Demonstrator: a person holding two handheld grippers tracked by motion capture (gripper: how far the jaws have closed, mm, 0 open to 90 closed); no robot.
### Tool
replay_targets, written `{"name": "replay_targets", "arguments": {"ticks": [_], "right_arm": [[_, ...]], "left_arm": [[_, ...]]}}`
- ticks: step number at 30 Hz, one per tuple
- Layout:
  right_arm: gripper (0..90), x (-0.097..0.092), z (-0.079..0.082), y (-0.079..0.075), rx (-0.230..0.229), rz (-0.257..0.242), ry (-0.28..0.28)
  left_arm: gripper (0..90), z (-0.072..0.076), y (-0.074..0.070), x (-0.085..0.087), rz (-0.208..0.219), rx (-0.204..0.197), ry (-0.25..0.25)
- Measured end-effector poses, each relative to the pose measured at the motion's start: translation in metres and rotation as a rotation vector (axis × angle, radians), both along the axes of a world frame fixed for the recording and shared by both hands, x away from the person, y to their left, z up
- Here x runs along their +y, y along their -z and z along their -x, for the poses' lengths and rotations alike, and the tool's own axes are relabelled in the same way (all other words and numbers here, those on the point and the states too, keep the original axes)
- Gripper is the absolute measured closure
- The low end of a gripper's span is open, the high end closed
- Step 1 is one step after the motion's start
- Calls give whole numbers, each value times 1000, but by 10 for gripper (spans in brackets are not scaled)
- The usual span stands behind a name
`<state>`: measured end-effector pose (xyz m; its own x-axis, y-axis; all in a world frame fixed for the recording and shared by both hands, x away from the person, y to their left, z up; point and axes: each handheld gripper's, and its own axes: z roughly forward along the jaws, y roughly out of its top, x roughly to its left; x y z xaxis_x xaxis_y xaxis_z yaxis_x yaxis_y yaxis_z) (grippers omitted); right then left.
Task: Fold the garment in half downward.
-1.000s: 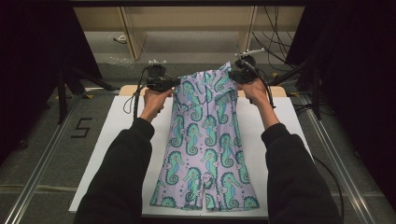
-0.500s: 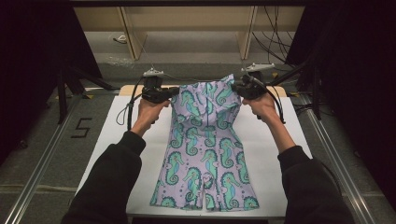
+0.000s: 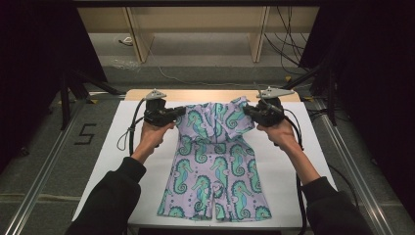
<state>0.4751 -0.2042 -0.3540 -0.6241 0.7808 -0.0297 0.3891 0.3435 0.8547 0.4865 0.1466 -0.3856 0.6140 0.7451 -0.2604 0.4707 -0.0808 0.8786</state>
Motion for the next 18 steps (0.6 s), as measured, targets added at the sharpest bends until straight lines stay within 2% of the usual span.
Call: {"name": "replay_targets", "arguments": {"ticks": [2, 5, 12, 15, 18], "right_arm": [[872, -1, 5, 3, -2, -1, -7], [872, 0, 13, 9, 2, -2, -13], [872, -1, 24, 18, 8, -1, -21], [872, -2, 30, 22, 5, 0, -21], [872, -4, 37, 25, 6, 8, -27]], "left_arm": [[870, 6, 4, -1, 5, 1, 7], [870, 12, 8, -2, -9, -4, 17], [869, 28, 18, -2, 8, 0, 39], [869, 35, 21, -3, -18, -7, 46], [869, 42, 25, -4, -11, 0, 51]]}}
